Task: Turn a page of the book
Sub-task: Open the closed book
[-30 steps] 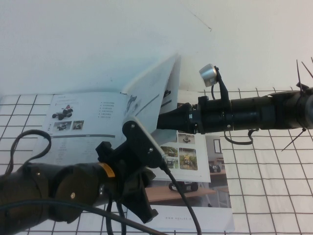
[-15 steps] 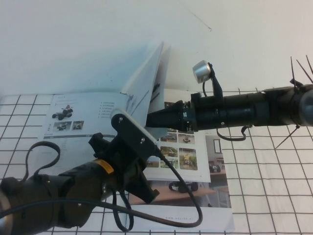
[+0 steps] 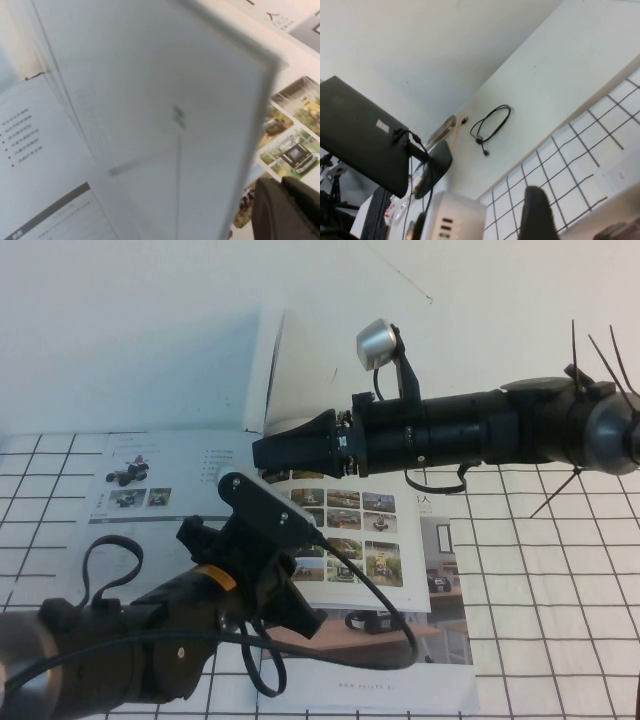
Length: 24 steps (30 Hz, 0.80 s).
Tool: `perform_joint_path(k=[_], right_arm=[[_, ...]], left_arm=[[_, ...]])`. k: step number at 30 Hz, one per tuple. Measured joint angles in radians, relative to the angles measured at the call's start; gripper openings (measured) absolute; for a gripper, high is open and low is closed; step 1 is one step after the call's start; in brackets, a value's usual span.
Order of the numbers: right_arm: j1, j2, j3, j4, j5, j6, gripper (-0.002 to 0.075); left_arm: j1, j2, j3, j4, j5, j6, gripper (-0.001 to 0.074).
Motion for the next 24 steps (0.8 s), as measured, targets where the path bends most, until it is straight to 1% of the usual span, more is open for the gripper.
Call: perform_joint_path(k=[7, 11, 15, 19, 21, 22, 24], right_arm=[[0.015, 0.0, -0.003, -0.026, 0.004, 0.026, 0.0435], [0.011, -0.004, -0.004, -0.04, 0.004, 0.028, 0.0435], [-0.005, -0.056, -0.004, -0.105, 0.004, 0.039, 0.0435], [-0.028, -0.15, -0.004, -0.179, 0.011, 0.031, 0.0432], [-0.038, -0.197, -0.006, -0.224, 0.017, 0.017, 0.0415], [-0.044, -0.217, -0.006, -0.257, 0.021, 0.013, 0.0391], [-0.051, -0.242, -0.006, -0.346, 0.017, 0.011, 0.0314]], left_arm=[[0.0, 0.0, 0.0, -0.118, -0.046, 0.005, -0.0003], [0.0, 0.0, 0.0, -0.227, -0.067, 0.062, -0.0003], [0.0, 0.0, 0.0, -0.334, -0.091, 0.128, -0.0003], [0.0, 0.0, 0.0, -0.376, -0.112, 0.157, -0.0003], [0.0, 0.0, 0.0, -0.382, -0.116, 0.158, -0.0003], [0.0, 0.0, 0.0, -0.384, -0.116, 0.161, -0.0003], [0.0, 0.0, 0.0, -0.39, -0.116, 0.161, -0.0003]])
